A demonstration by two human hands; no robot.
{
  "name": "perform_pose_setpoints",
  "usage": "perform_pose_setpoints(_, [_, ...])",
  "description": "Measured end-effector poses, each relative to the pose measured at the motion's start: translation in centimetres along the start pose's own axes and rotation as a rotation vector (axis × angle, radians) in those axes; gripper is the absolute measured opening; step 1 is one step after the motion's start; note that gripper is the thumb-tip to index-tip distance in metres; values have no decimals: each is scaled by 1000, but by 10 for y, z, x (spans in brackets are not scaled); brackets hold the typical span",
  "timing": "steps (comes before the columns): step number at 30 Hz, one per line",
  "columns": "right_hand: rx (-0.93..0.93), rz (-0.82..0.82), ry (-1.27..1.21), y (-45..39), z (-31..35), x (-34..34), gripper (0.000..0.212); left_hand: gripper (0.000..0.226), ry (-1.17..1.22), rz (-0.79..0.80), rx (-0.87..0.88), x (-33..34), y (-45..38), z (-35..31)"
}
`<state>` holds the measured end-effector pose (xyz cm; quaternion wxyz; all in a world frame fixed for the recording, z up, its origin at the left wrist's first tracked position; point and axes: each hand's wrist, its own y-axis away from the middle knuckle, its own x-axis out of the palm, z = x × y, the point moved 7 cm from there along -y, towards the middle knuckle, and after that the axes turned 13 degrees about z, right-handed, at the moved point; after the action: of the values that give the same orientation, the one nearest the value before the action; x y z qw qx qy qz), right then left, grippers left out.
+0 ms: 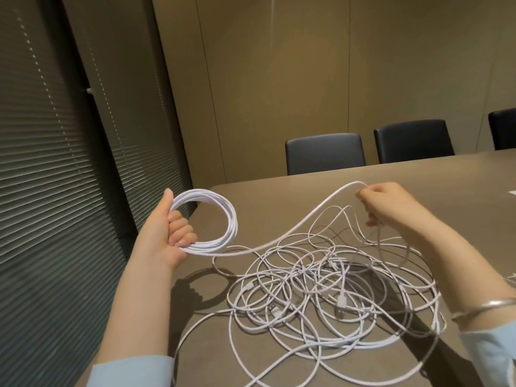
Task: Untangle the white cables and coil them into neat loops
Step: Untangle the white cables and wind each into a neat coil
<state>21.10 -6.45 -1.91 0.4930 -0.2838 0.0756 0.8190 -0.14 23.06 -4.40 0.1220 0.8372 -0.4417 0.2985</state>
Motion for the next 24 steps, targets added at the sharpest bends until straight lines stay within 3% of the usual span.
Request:
perform_pose_setpoints(3, [25, 248, -186, 11, 14, 26, 23, 59, -100, 17, -30, 12, -2, 9])
perform_pose_setpoints(6, [-39, 495, -320, 26, 37, 47, 36, 59, -168, 72, -49, 29, 0, 17])
perform_pose_setpoints(9, [-104, 517, -316, 35, 53, 60, 52, 54, -163, 150, -57, 46, 0, 26])
perform_pose_setpoints(14, [-209, 508, -108, 45, 69, 90, 62, 37, -233, 319, 29, 76, 2, 37])
perform_pose_setpoints(18, [-228, 670, -92, 60, 74, 112, 65, 29, -348, 464, 57, 92, 8, 44])
perform_pose_setpoints(24, [-29, 948, -150, 70, 71, 124, 60, 42, -217, 607, 21, 97, 13, 47])
